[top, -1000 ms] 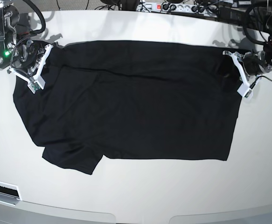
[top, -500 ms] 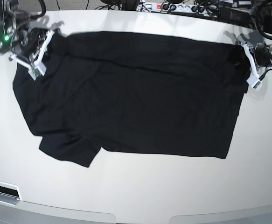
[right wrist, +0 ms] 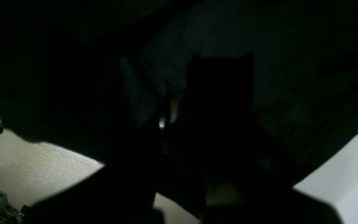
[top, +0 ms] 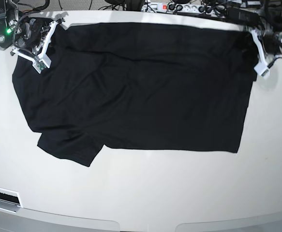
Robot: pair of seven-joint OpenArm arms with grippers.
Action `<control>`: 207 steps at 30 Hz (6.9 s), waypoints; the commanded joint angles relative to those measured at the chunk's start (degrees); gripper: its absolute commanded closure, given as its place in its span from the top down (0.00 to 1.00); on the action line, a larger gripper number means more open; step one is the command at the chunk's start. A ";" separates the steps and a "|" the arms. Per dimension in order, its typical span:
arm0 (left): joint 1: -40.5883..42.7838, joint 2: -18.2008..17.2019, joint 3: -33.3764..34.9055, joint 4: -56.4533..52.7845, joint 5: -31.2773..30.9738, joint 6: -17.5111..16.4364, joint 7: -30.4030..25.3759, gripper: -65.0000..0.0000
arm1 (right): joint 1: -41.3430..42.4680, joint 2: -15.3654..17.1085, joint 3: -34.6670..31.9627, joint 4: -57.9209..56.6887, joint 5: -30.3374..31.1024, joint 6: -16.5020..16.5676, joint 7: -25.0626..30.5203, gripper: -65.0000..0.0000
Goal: Layout the t-shirt on the table in an organized manner, then fold the t-shirt properly
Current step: 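Pull the black shirt's edge with both grippers toward the robot, then release the shirt with the left gripper and move it to the hem corner, then move the right gripper to the hem corner and grasp both hem corners, then lift the hem with both grippers and fold it over toward the collar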
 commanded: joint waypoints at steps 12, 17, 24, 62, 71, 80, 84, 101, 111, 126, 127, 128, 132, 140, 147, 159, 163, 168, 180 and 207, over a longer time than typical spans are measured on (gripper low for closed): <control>1.84 -0.68 -11.89 1.60 2.86 0.26 4.13 0.00 | -0.83 0.48 -0.15 -0.04 -7.80 -3.91 -4.72 0.00; 2.38 -0.50 -11.93 1.60 2.56 0.26 4.31 0.00 | -0.85 0.46 -0.15 -0.04 -4.42 -3.63 -6.93 0.00; 3.91 -0.52 -11.93 1.62 2.16 -1.03 4.33 0.00 | -3.85 0.50 -0.15 -0.04 -4.35 -3.48 -7.30 0.00; -7.61 -1.86 -12.46 8.66 -3.43 0.74 3.80 0.51 | -1.31 1.29 0.07 12.92 -5.38 -9.88 -6.36 0.26; -23.89 -1.90 -7.91 -1.81 1.29 6.75 -5.31 0.60 | -1.31 1.27 0.07 12.92 -4.70 -10.56 -1.81 0.26; -43.71 1.66 1.44 -35.15 1.77 -0.76 -19.34 0.60 | -1.31 1.29 0.07 12.92 -4.74 -10.54 -0.09 0.26; -48.59 5.73 1.66 -47.32 7.50 -1.25 -28.46 0.60 | -1.31 1.29 0.07 12.92 -4.76 -10.82 -0.09 0.26; -51.56 17.42 1.66 -50.60 14.51 -0.83 -33.48 0.60 | -1.31 1.27 0.07 12.92 -4.74 -11.58 -0.13 0.26; -52.33 16.35 1.64 -48.02 14.25 -0.55 -34.14 0.10 | 1.81 1.03 0.07 12.72 -5.05 -15.28 4.02 0.26; -52.09 16.33 1.64 -48.04 19.63 6.86 -32.98 0.00 | 29.44 0.96 1.97 -6.23 -6.71 -22.25 10.01 0.49; -51.80 16.33 1.64 -48.04 19.63 6.84 -33.03 0.00 | 31.39 0.98 2.32 -9.22 -6.75 -21.99 10.97 0.49; -51.60 16.33 1.64 -48.04 19.63 6.82 -33.03 0.00 | 33.27 0.96 2.84 -12.11 -6.78 -21.79 12.09 0.49; -51.36 16.33 1.64 -48.04 19.37 6.80 -33.05 0.00 | 40.98 0.98 5.79 -24.00 -5.05 -21.42 13.94 0.48; -51.36 16.31 1.64 -48.04 19.39 6.75 -33.03 0.00 | 51.49 0.98 18.08 -50.27 8.70 -8.57 13.81 0.48; -51.49 16.33 1.64 -48.04 19.10 6.10 -33.03 0.00 | 51.80 0.94 27.80 -59.82 13.09 -4.79 14.43 0.48; -51.49 16.33 1.64 -48.04 19.17 5.60 -32.85 0.00 | 51.67 -5.62 27.87 -60.61 8.11 -5.81 19.56 0.48; -51.49 16.33 1.64 -48.04 19.15 5.03 -32.15 0.00 | 51.54 -7.32 27.87 -60.61 8.26 -4.85 19.82 0.48; -51.49 16.33 1.64 -48.04 19.17 5.05 -32.15 0.00 | 51.74 -7.85 27.61 -60.59 8.20 1.03 20.79 0.20; -52.63 15.67 1.64 -47.65 18.80 5.07 -32.15 0.00 | 53.92 -7.23 22.73 -52.43 7.17 8.08 20.57 0.00; -58.84 9.77 1.64 -43.89 5.44 -4.56 -20.63 0.00 | 51.76 -7.28 13.44 -33.99 18.32 8.08 2.80 0.00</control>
